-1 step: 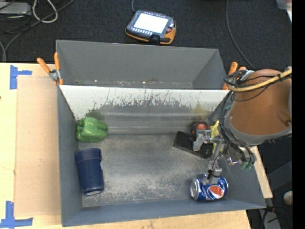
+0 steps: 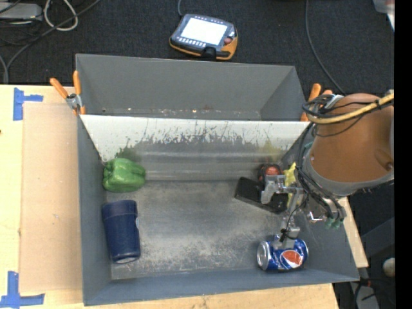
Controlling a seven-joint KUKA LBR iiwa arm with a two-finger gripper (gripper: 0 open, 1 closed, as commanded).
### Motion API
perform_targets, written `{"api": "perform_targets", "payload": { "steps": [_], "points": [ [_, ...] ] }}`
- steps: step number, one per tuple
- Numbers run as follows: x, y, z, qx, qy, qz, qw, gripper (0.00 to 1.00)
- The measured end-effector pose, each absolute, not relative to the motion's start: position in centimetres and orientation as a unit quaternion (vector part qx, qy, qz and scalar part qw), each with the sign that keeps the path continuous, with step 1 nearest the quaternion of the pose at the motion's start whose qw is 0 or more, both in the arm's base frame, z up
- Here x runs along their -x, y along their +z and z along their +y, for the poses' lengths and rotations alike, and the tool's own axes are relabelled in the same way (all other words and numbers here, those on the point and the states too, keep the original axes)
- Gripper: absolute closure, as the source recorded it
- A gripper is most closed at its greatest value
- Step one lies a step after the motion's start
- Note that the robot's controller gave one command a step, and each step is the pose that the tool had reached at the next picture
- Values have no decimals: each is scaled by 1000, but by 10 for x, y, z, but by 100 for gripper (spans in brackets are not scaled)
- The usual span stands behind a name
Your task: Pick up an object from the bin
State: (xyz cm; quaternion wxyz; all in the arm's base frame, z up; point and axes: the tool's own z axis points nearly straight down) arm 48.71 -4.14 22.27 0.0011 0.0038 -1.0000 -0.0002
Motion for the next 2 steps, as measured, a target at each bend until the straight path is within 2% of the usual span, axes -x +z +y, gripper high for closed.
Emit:
{"api": "perform_targets", "payload": {
  "steps": [1,2],
  "points": [
    [-472,165,-48,-12,-1,-1000,4,0],
    [-493,155,-38,-24,0,-1000,-2,0]
  ]
}}
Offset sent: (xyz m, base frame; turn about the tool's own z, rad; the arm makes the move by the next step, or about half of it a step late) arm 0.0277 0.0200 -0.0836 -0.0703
